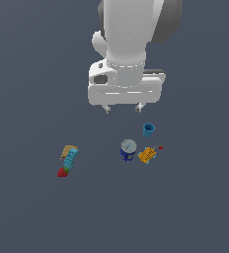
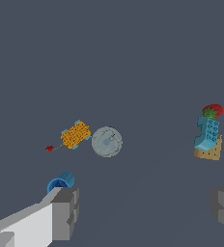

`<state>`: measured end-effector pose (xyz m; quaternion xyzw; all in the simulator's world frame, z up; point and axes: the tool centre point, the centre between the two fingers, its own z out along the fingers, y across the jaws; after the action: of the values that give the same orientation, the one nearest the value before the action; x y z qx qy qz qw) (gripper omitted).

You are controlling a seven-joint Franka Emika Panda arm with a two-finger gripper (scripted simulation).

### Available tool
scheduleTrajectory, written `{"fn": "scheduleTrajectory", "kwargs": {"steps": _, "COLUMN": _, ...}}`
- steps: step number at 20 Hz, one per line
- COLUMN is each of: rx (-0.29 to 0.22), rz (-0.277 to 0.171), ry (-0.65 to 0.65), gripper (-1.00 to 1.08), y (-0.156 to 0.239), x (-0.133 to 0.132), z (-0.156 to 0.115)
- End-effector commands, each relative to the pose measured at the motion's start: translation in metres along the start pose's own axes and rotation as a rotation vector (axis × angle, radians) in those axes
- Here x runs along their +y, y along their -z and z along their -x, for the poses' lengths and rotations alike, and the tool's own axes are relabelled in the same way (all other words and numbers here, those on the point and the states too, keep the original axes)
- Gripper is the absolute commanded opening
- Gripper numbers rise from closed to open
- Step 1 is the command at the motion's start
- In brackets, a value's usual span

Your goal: Pick up a designated object from a clutter of objects.

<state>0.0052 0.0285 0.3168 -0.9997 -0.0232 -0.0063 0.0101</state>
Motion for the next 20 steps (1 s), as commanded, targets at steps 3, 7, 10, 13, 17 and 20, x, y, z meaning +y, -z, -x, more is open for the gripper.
{"fn": "scheduleTrajectory", "kwargs": {"steps": 3, "rx": -0.001, "rz": 0.002, "ry": 0.0, "gripper": 1.0, "y": 0.0, "x": -0.001, "z": 0.0}}
{"fn": "scheduleTrajectory", "kwargs": {"steps": 7, "rx": -0.011, "rz": 0.015, "ry": 0.002, "gripper": 1.0, "y": 0.0, "x": -0.004, "z": -0.001}}
{"fn": "scheduleTrajectory", "kwargs": {"steps": 10, "rx": -0.015, "rz": 0.022, "ry": 0.005, "gripper": 1.0, "y": 0.002, "x": -0.006, "z": -0.001}}
{"fn": "scheduleTrajectory", "kwargs": {"steps": 13, "rx": -0.015, "rz": 0.022, "ry": 0.007, "gripper": 1.0, "y": 0.002, "x": -0.006, "z": -0.001}}
{"fn": "scheduleTrajectory", "kwargs": {"steps": 17, "rx": -0.015, "rz": 0.021, "ry": -0.004, "gripper": 1.0, "y": -0.004, "x": -0.006, "z": -0.002}}
{"fn": "scheduleTrajectory", "kwargs": {"steps": 20, "rx": -0.015, "rz": 0.021, "ry": -0.023, "gripper": 1.0, "y": -0.015, "x": -0.008, "z": -0.004}}
